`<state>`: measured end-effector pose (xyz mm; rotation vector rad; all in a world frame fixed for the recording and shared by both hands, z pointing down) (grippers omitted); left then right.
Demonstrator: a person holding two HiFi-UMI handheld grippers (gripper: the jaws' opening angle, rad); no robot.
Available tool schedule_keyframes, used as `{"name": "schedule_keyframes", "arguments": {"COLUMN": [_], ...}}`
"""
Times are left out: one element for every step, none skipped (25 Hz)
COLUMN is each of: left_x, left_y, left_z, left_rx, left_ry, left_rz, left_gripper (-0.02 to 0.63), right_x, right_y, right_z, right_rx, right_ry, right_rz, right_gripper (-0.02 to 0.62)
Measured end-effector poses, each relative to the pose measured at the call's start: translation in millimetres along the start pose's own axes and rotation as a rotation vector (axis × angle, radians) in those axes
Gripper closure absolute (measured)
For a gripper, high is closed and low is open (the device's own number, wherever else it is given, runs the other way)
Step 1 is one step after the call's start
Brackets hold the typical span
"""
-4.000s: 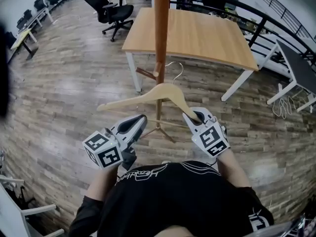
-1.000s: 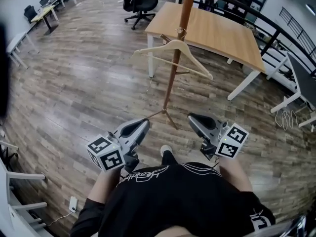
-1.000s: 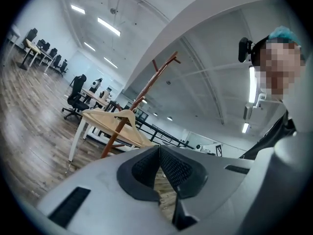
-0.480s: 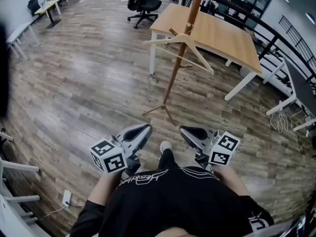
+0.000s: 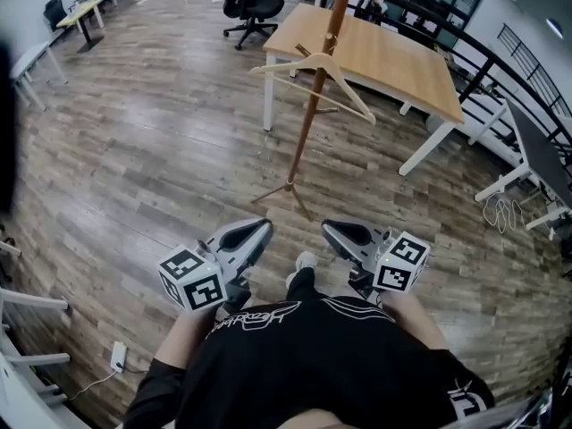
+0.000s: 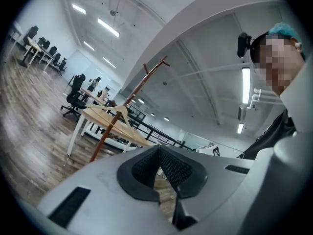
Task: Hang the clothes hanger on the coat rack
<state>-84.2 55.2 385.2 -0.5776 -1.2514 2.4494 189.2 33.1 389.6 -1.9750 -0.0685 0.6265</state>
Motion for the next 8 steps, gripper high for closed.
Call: {"name": "schedule_keyframes", "arguments": {"left_x": [0,0,1,2,3,4,5,5], "left_y": [0,0,-1,-1,-2,-2,-2,-2], "left_z": [-2,-3,-3,-4,-6,-8,-10,-12], "left_rx": [-0.001,-0.002,-0.003,-0.004,-0.006,-0.011,-0.017,-0.023], "left_ry": [0.000,-0.001,-0.002,-0.002,-0.001,0.000,0.002,0.003], "left_rz": [-0.002,-0.004,-0.007,-0.011,-0.014,-0.017,-0.020,-0.023], "left_gripper": [0.598,0.598,0.598,0.598,0.598,0.598,0.598,0.598], "right_x": [2,4,5,6,7,8,9,10], "right_y": [1,2,3,4,4,4,4,4], "right_z": [1,3,5,7,9,10,12,13], "right_rx": [0.000,0.003,0.006,0.009,0.011,0.012,0.012,0.012], "right_ry": [0.000,0.000,0.001,0.003,0.006,0.011,0.016,0.021], "right_rz": [-0.005,-0.010,-0.014,-0.017,-0.021,-0.025,-0.031,-0.037], "right_gripper": [0.557,0.557,0.557,0.557,0.557,0.557,0.557,0.557]}}
Point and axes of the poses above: the fingertips, and each gripper's own axes: x backward along the fingers, z to its left, y out of its top, the point moved 10 cm from there along x, backward along the fingers, and after that the axes turned 15 degrees about z, right-handed, at the moved point
